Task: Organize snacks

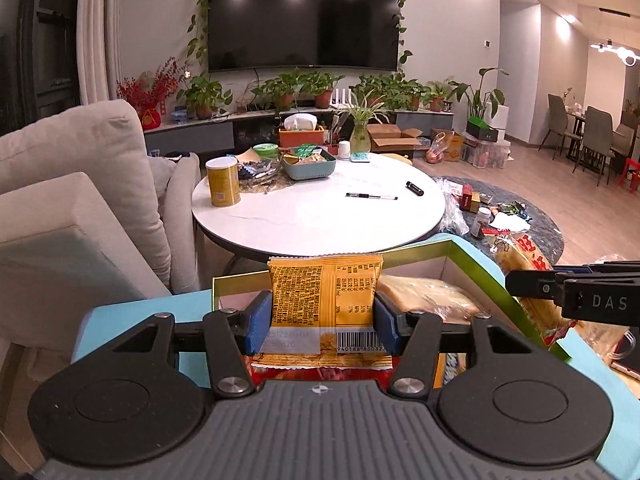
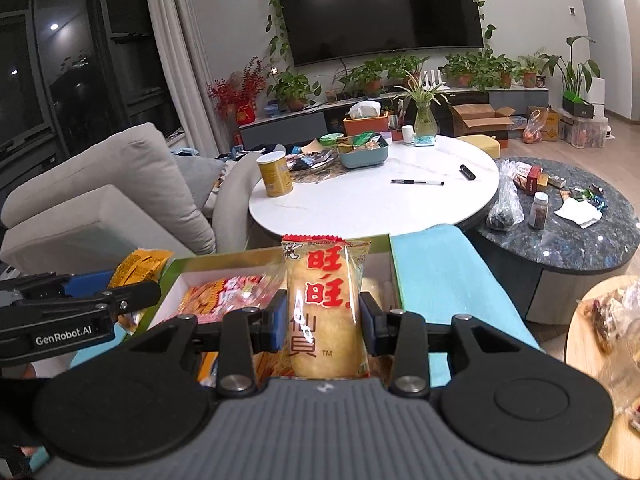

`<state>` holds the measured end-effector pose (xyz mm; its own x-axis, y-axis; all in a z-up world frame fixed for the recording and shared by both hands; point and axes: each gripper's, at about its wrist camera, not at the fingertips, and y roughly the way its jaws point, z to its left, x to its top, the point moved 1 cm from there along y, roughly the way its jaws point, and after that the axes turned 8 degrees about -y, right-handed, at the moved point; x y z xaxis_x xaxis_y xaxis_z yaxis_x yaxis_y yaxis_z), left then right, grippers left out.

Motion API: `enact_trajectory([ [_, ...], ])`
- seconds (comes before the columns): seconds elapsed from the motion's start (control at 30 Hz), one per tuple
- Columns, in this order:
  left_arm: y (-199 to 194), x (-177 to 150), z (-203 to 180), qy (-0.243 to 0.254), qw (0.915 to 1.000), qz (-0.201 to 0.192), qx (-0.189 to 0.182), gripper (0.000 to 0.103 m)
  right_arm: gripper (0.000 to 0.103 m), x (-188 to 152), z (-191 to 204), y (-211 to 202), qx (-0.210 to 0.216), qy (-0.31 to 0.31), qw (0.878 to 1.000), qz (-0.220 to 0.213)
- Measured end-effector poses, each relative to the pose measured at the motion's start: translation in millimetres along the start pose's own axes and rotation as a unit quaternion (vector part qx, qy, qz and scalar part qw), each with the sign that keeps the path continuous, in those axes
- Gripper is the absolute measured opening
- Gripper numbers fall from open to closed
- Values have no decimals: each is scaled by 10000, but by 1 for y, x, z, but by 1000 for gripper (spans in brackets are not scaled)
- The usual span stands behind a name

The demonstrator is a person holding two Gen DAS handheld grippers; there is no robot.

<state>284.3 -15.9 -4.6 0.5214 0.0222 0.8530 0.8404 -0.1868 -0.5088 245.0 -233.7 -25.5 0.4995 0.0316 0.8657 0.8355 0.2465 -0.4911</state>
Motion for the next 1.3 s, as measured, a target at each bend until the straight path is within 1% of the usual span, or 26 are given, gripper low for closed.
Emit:
enact_trajectory([
  [0.13,16,3,0,56,9999,67,79,50,90,3,0,13,9,-52,10000,79],
  [0.33,34,3,5,4,9998,162,144,50,90,5,0,27,48,-87,9998,194],
  [0.73,42,2,-2,79,9995,273,142,51,90,7,0,33,108,-56,9996,257],
  [0.8,46,3,-2,88,9993,335,138,52,91,8,1,36,95,-41,9996,256],
  [0.87,48,3,-1,47,9991,366,205,63,91,8,-1,38,56,5,9996,264],
  [0.9,48,2,-1,48,9991,365,216,65,91,8,-1,37,34,37,9997,243],
  [1.03,44,0,-2,102,9991,350,222,67,91,7,-1,27,23,23,9999,169],
  [1.17,35,-2,-4,99,9991,338,219,67,91,7,3,17,-11,-81,9999,141],
  [1.3,17,-3,-4,104,9994,253,228,69,91,6,8,5,43,-102,9999,119],
])
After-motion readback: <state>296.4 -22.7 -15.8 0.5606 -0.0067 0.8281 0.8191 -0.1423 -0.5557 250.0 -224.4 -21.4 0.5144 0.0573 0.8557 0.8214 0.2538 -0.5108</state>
